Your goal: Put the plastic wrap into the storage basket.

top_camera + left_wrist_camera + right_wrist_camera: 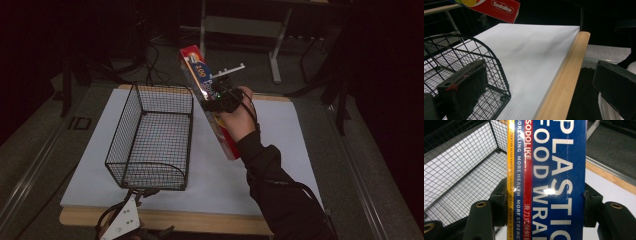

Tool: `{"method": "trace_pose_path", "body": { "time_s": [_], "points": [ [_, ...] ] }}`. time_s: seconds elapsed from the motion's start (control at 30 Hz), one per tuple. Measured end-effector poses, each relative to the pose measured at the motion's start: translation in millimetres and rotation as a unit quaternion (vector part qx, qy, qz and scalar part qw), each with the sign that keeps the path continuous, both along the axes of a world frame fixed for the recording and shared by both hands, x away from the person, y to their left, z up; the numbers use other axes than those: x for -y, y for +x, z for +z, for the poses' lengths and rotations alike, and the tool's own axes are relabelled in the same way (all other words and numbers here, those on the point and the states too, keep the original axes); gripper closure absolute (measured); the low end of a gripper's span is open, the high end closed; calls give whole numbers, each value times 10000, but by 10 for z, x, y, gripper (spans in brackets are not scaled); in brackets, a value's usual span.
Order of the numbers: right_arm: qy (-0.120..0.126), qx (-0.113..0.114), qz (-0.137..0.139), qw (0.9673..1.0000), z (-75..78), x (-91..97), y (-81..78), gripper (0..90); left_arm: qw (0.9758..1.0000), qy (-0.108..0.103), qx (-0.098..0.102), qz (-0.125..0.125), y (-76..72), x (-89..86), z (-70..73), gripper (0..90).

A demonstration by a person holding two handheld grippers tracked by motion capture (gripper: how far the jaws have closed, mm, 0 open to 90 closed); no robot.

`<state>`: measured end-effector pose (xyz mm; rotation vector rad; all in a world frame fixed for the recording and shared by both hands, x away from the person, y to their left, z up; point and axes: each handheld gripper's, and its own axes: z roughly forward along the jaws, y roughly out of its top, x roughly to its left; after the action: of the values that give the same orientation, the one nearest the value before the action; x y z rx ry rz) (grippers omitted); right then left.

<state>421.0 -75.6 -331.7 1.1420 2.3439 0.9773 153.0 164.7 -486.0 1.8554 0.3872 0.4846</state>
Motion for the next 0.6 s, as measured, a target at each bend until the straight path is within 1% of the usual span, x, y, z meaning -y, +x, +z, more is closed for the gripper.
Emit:
{"method": "trace_pose_path", "body": {
  "time_s": [0.17,0.33,0.4,0.5,0.6],
  "points": [
    [30,-20,101,9999,25,-159,-11,396,10000,8,14,-21,-4,0,2,2],
    [-29,59,174,9998,46,-313,-30,396,10000,21,23,-41,-6,4,3,2],
    [-5,42,198,9998,62,-366,-38,396,10000,8,25,-41,-9,4,5,2],
    [-15,94,237,9997,94,-441,-56,396,10000,-2,28,-46,-11,0,7,1],
    [48,146,238,9996,123,-514,-65,396,10000,-1,28,-50,-10,2,8,1]
  ]
}}
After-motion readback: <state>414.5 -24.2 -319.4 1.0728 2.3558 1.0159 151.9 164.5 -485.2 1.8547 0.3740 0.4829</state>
